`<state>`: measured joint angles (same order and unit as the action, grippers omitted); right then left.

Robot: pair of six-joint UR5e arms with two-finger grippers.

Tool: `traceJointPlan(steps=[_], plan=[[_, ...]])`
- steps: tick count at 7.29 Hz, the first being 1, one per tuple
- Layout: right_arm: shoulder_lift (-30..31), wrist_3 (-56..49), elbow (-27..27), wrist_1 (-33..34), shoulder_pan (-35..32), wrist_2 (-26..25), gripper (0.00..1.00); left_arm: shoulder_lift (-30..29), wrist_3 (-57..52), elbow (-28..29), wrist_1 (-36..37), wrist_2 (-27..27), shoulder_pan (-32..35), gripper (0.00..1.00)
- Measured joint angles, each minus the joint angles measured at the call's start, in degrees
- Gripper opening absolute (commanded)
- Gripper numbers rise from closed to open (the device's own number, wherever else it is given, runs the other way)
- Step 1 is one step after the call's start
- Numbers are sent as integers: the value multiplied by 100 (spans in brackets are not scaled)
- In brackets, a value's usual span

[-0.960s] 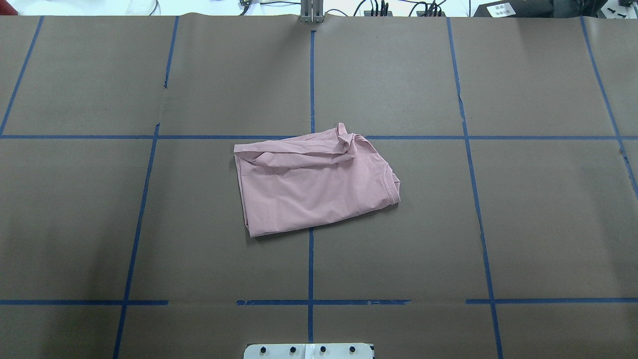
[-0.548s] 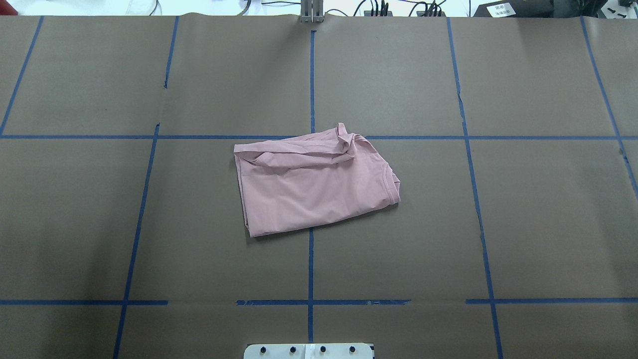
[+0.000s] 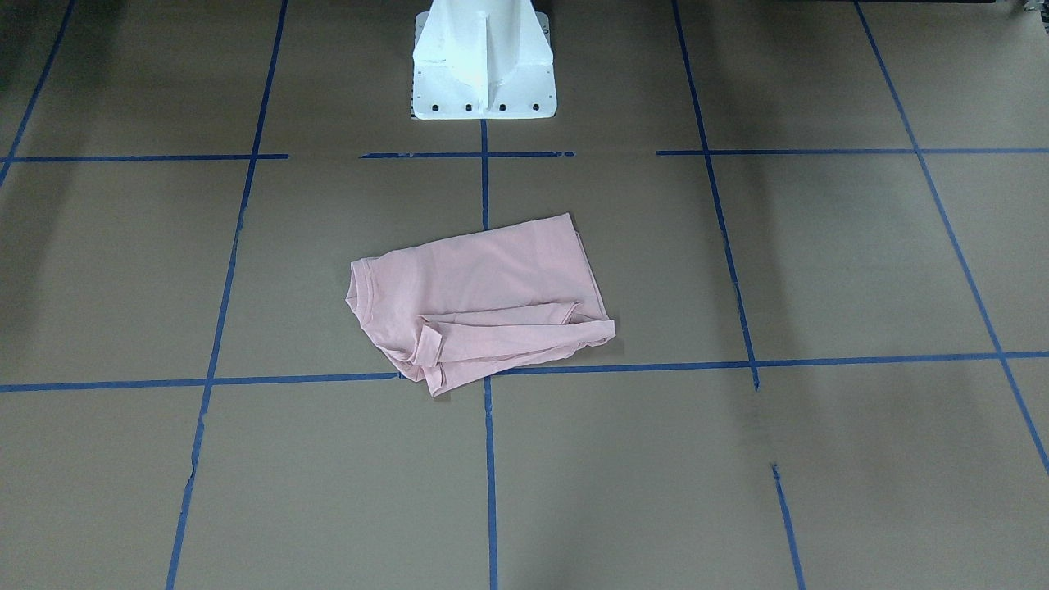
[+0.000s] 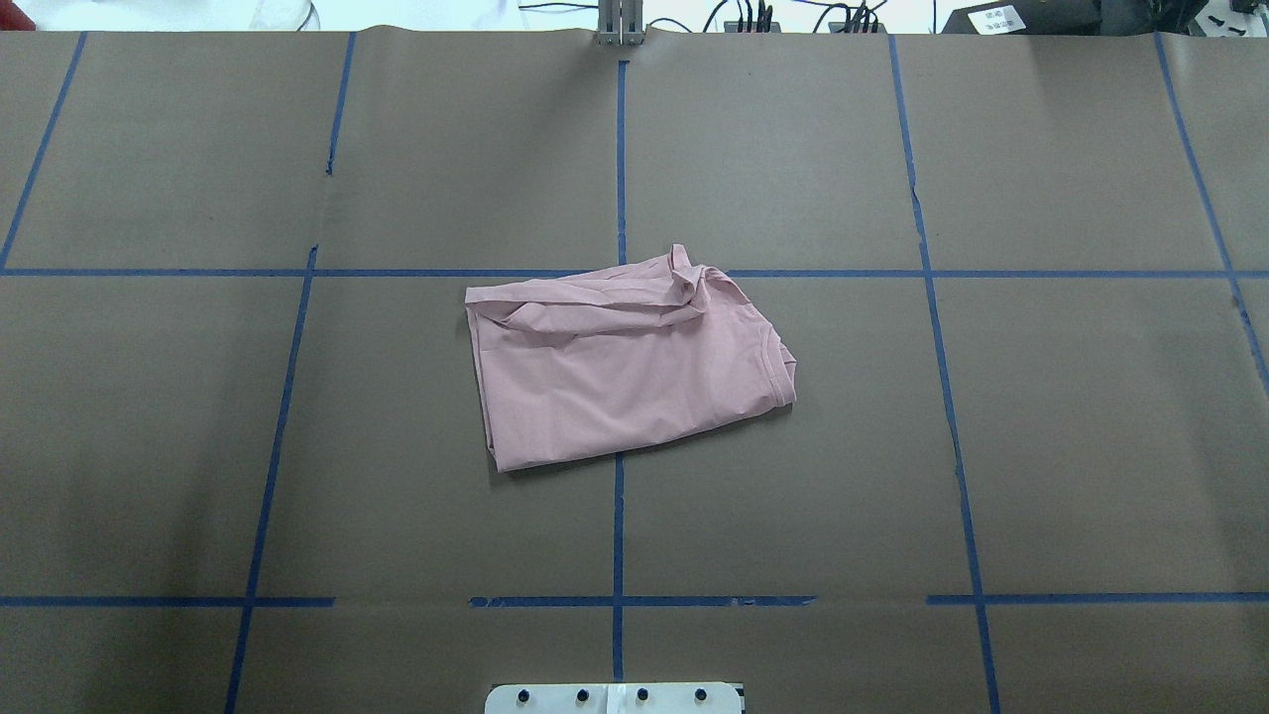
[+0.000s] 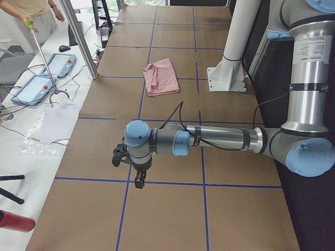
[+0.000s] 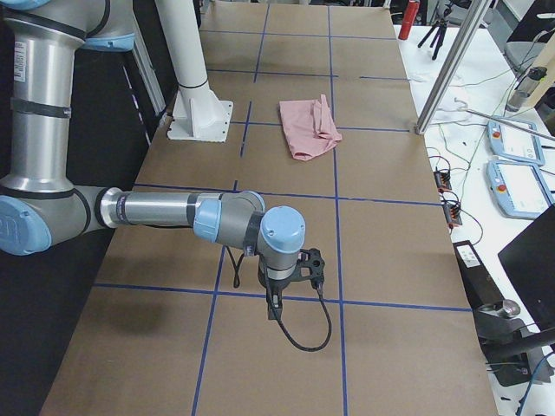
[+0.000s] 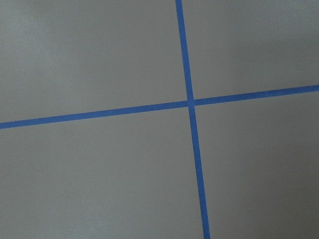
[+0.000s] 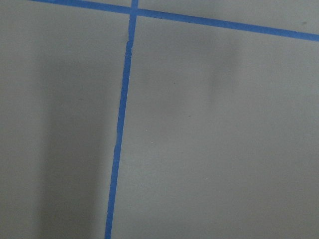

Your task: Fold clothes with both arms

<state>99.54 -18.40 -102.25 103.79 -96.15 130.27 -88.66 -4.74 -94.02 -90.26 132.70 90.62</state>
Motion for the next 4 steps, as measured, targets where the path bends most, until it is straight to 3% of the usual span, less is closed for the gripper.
traceJointPlan(steps=[4], plan=[[21,-5,61,-1,-2,32,100,23,7,3,8,-231,1,100]])
